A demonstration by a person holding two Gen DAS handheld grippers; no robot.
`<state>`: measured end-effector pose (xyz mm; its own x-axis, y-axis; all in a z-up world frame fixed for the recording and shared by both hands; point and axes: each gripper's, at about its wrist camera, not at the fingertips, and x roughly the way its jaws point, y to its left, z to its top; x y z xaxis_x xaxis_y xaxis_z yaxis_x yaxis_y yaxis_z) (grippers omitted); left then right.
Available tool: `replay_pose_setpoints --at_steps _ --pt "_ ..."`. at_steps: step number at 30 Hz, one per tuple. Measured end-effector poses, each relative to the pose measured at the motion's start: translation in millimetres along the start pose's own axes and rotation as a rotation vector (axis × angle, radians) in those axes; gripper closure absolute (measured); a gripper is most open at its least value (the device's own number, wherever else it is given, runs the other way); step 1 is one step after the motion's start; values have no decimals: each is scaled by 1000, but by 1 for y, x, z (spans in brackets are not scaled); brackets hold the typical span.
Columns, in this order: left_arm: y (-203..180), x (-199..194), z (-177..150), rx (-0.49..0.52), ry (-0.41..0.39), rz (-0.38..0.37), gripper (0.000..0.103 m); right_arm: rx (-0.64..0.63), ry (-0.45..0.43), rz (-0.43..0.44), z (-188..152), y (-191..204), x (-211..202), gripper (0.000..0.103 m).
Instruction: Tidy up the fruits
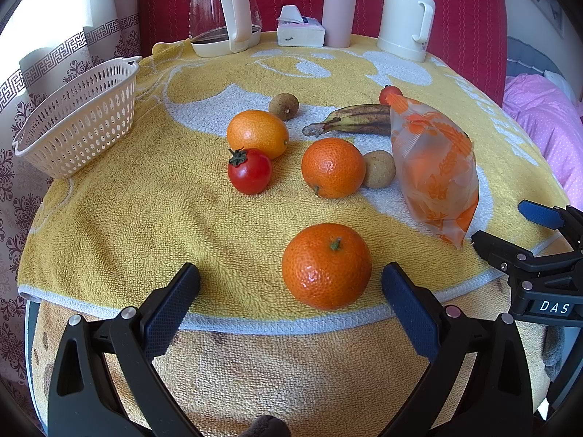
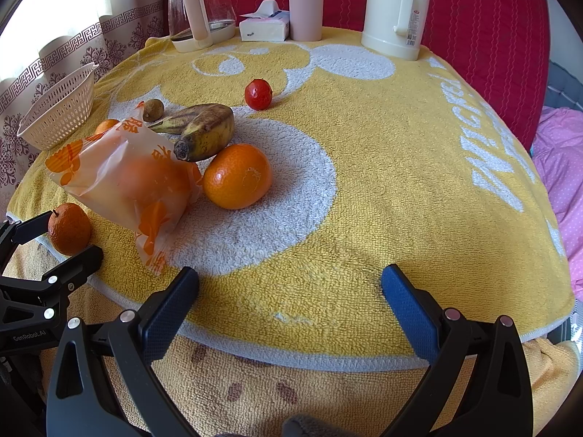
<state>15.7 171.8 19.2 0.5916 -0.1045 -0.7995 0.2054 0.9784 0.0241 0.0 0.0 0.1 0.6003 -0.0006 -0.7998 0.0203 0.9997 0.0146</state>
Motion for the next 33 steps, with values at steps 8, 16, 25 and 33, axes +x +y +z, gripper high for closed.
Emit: replay_pose_setpoints --at_steps 8,16,25,33 --pt "1 0 -1 -2 3 -4 2 19 16 20 5 -6 4 5" --pt "1 1 1 5 10 -7 2 11 26 16 4 -3 2 5" --pt "1 1 1 13 16 -11 2 7 28 17 4 -2 3 5" --pt "1 1 1 13 16 -11 2 5 27 17 3 0 3 5"
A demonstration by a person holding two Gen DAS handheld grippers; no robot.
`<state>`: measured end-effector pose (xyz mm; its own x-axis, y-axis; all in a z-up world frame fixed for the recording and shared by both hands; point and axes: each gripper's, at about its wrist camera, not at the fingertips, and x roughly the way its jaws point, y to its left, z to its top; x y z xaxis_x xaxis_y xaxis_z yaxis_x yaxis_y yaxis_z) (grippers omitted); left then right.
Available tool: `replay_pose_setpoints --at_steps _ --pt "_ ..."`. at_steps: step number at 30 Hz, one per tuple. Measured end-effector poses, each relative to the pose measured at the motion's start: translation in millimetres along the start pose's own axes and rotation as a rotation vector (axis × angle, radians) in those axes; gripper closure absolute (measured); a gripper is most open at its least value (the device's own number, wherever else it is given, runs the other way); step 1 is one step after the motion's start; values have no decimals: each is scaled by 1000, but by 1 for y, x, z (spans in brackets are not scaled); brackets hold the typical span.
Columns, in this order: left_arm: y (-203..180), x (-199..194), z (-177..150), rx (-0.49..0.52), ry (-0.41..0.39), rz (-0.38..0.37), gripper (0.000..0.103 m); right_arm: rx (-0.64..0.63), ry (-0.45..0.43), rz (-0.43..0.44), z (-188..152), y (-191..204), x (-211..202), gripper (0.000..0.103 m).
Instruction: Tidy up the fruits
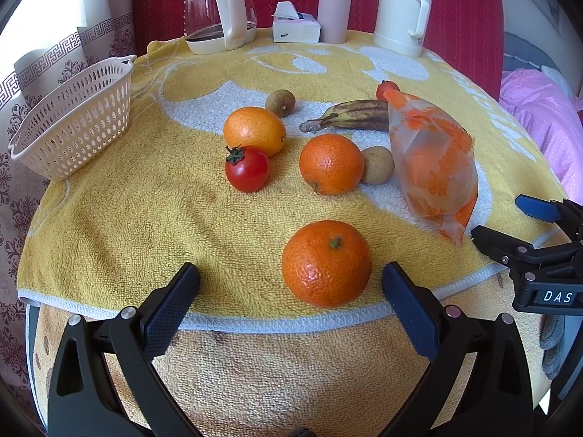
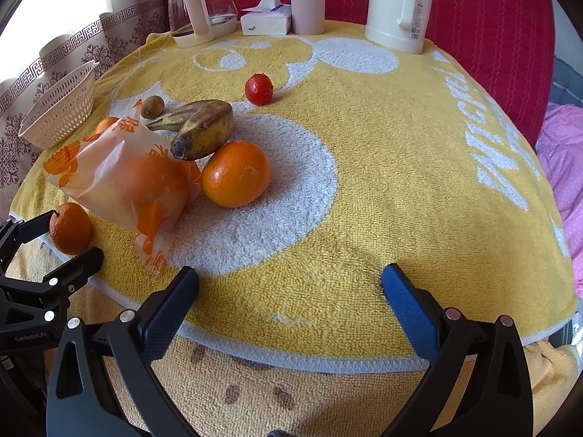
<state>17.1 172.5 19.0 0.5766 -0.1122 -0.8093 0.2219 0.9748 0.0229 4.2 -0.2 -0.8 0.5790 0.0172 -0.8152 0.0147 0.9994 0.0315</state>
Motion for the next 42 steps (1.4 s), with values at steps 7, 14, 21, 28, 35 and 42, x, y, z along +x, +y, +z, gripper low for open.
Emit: replay_pose_setpoints --at_steps 7,14,21,28,35,42 --pt "0 0 0 -1 0 0 2 0 -3 1 0 1 -1 5" --pt "0 0 0 -1 0 0 2 -1 -4 0 1 1 -2 5" --pt "0 0 0 0 0 1 2 -1 -4 1 1 1 -2 5" --pt "0 0 0 0 0 0 2 1 -5 4 1 0 -2 5" --pt "0 -1 0 -1 -2 -1 2 9 -12 16 2 -3 -3 5" --pt "14 -11 -1 -69 -50 -97 2 82 -74 102 1 -18 -14 5"
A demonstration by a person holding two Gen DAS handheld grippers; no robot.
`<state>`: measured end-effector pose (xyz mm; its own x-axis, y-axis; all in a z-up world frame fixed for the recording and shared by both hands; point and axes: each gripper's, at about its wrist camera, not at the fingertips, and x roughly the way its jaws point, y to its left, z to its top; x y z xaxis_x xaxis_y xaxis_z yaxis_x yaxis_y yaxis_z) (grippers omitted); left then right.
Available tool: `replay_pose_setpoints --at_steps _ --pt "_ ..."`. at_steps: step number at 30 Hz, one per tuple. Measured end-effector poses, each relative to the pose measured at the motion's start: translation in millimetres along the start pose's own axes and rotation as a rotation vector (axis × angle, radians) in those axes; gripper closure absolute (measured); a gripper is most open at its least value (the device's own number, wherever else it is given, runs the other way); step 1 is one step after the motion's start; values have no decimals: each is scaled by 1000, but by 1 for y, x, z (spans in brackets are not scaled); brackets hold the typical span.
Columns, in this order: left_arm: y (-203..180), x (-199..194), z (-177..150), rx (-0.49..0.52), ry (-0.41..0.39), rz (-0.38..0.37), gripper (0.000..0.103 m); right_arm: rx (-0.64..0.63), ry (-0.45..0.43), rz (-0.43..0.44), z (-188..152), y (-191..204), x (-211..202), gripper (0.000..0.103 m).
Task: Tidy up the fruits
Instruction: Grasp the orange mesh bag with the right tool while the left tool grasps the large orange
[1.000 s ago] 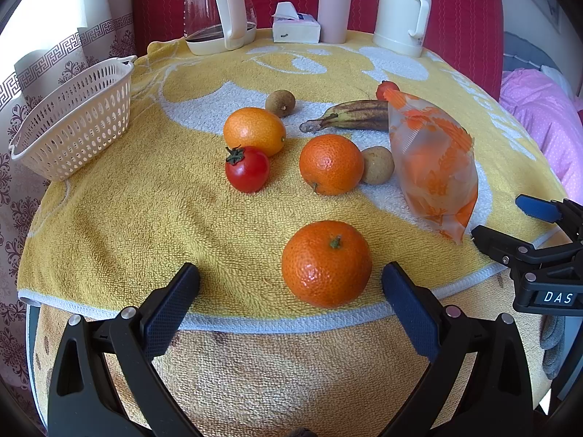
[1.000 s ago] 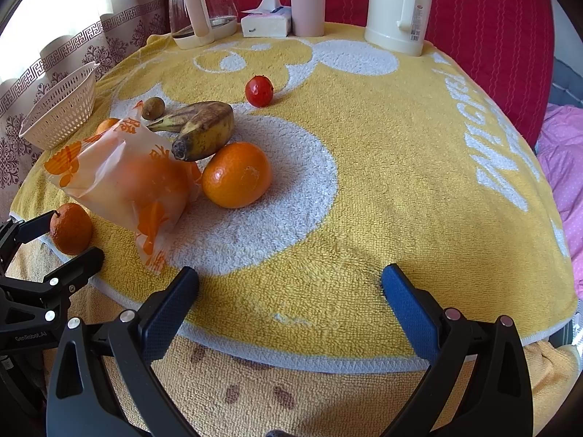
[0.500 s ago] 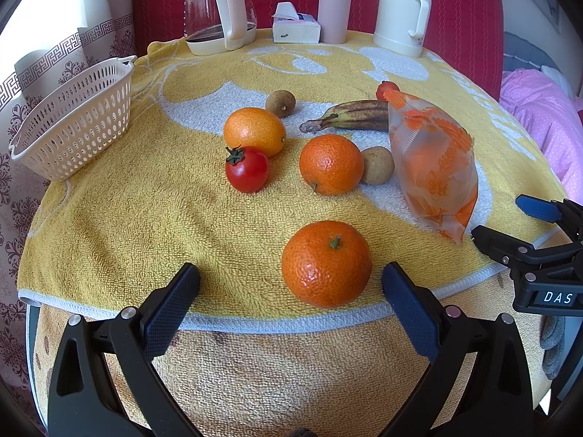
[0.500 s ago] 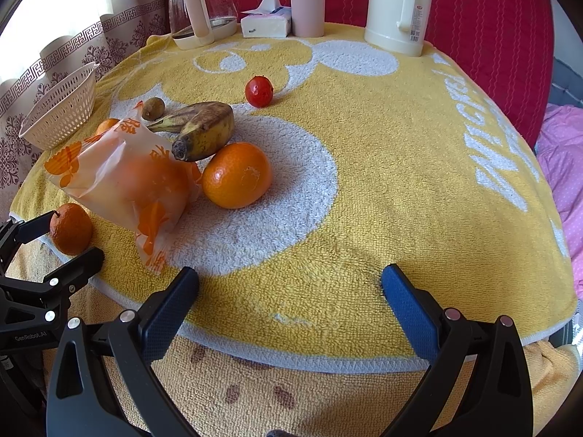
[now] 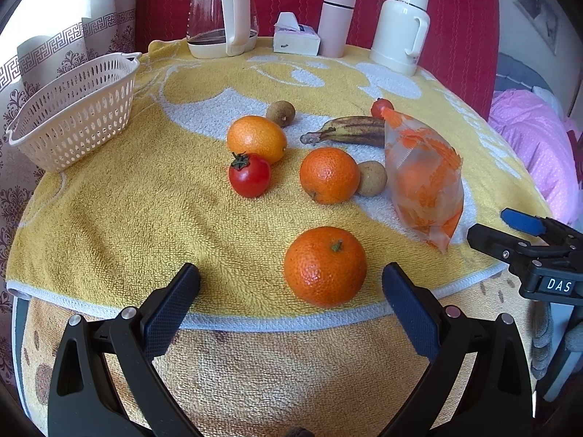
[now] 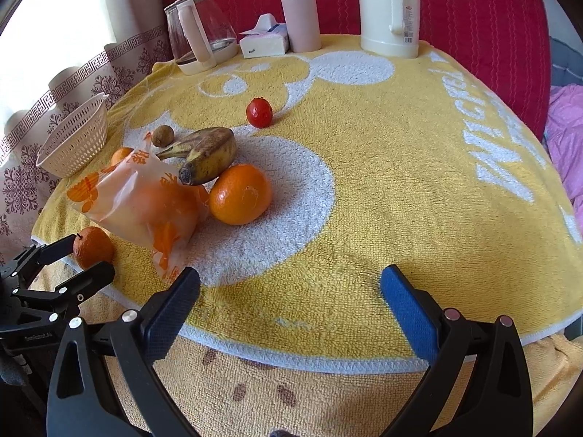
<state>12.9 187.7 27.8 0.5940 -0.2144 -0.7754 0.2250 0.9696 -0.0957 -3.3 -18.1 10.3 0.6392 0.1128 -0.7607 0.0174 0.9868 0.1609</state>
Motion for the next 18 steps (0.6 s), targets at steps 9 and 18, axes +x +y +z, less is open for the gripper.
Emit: replay_pose_setpoints --at_steps 9,18 --pt "17 -18 -1 -76 -88 -63 2 -1 -70 104 7 21 -20 5" --pt "0 -32 -5 46 -161 -1 2 -79 -47 245 23 75 -6 35"
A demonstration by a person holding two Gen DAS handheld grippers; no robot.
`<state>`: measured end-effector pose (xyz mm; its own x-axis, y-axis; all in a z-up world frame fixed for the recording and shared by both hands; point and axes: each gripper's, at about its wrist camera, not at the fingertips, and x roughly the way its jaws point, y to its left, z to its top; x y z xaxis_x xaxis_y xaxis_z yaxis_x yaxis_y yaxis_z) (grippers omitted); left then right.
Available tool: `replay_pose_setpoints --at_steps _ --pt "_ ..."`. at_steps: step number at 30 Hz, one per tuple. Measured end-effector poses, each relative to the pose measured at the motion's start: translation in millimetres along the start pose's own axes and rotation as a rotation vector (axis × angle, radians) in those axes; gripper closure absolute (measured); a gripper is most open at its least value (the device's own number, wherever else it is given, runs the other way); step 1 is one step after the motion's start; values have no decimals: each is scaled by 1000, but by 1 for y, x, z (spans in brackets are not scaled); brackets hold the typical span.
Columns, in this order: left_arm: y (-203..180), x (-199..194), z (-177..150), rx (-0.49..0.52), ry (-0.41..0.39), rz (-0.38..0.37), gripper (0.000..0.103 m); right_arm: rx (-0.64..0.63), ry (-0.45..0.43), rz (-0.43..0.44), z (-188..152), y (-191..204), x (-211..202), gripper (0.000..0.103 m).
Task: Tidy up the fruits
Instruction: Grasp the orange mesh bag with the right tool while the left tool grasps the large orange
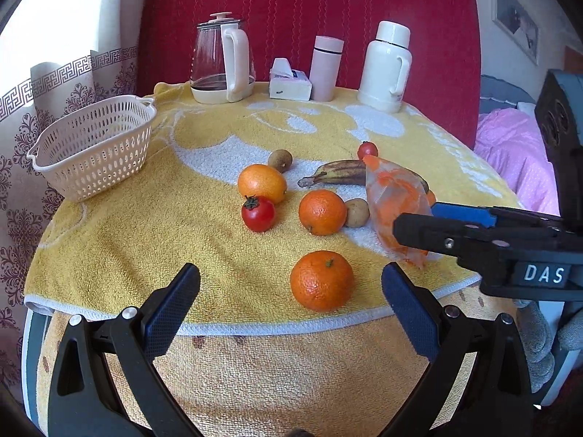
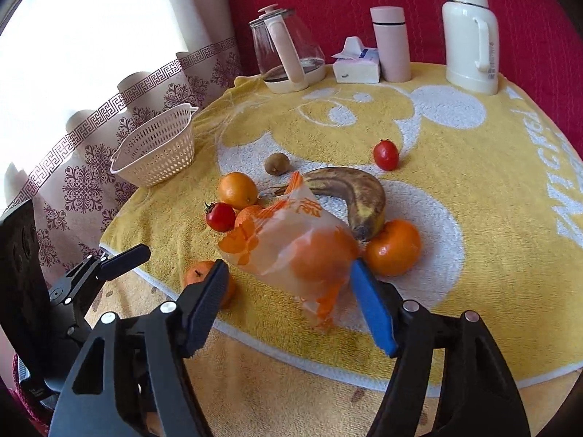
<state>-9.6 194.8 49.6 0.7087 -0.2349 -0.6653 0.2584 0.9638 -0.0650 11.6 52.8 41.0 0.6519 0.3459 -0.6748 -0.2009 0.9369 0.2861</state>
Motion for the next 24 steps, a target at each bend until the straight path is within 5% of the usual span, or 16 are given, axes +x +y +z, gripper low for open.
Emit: replay_pose_setpoints --at_steps 10,24 --pt "1 7 -3 -2 35 -18 14 29 27 -62 5 -11 30 37" --pt "-13 30 1 35 140 -57 61 117 7 -30 8 -25 18 52"
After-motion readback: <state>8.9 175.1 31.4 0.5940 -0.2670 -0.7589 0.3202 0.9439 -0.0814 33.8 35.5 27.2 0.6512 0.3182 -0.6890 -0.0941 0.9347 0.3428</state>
